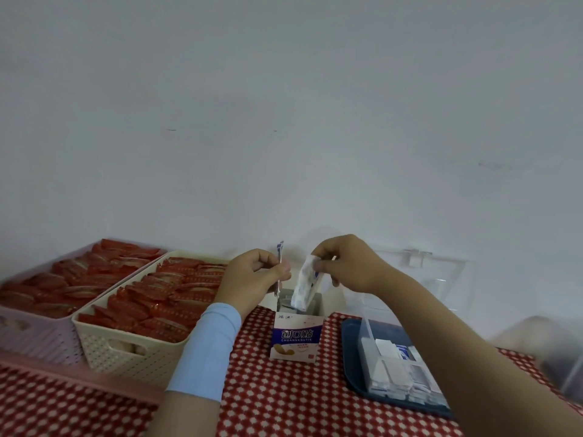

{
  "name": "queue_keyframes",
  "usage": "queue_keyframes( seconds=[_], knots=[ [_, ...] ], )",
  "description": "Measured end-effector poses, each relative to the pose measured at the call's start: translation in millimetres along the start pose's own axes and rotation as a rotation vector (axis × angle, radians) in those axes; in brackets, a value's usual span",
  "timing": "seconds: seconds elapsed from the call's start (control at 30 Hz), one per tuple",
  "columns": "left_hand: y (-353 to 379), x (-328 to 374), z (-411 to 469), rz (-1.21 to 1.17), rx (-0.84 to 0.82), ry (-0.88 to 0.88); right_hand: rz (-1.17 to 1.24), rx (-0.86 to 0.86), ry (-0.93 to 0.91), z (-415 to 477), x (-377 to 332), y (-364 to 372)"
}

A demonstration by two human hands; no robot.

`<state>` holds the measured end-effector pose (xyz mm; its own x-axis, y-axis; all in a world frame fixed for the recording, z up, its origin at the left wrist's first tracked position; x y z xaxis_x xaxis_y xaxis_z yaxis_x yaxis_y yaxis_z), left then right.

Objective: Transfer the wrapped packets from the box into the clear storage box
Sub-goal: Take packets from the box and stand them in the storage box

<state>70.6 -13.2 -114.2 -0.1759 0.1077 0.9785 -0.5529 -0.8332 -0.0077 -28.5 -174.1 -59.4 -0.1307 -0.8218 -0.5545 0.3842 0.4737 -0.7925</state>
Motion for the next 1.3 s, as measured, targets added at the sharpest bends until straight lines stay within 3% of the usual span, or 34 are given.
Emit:
queue_keyframes(
  seconds=[0.2,0.33,0.43,0.53,0.7,0.97,1.17,1.3],
  knots=[
    [30,5,-16,-0.37,-0.361,-0.207,0.211,0.007,-0.072,-14,-13,-18],
    [51,6,-28,-0.526,-0.479,-0.293,0.348,0.039,-0.058,-24,-10,-16],
    [65,5,-34,-0.676,-0.459,-0.345,0.408,0.098,-0.029,-36,-3,-15],
    [79,1,-40,-0.748,-0.392,-0.398,0.252,0.196,-0.027,-50,5,-24],
    [99,0,-52,-0.822,-0.409,-0.417,0.079,-0.081,-0.12,-84,2,-36],
    [131,9,-76,-0.804,-0.446,-0.398,-0.128,0.002,-0.194,-118,1,-55],
    [154,17,-85,-0.768,-0.451,-0.411,-0.032,-0.083,-0.125,-136,14,-69],
    [164,22,-89,-0.785,-0.499,-0.412,0.311,-0.01,-0.054,-133,31,-87]
  ],
)
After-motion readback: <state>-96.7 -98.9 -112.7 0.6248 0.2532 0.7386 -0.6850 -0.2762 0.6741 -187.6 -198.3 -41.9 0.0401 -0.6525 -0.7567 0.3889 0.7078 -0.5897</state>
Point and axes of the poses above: each hand's wrist, its own z-axis towards the middle knuckle, its own y-axis out of the palm, x = y × z, the point moved 4 cm from there along z, towards the middle knuckle, and after that the axes turned 1 degree about -y, right-handed, at the moved point
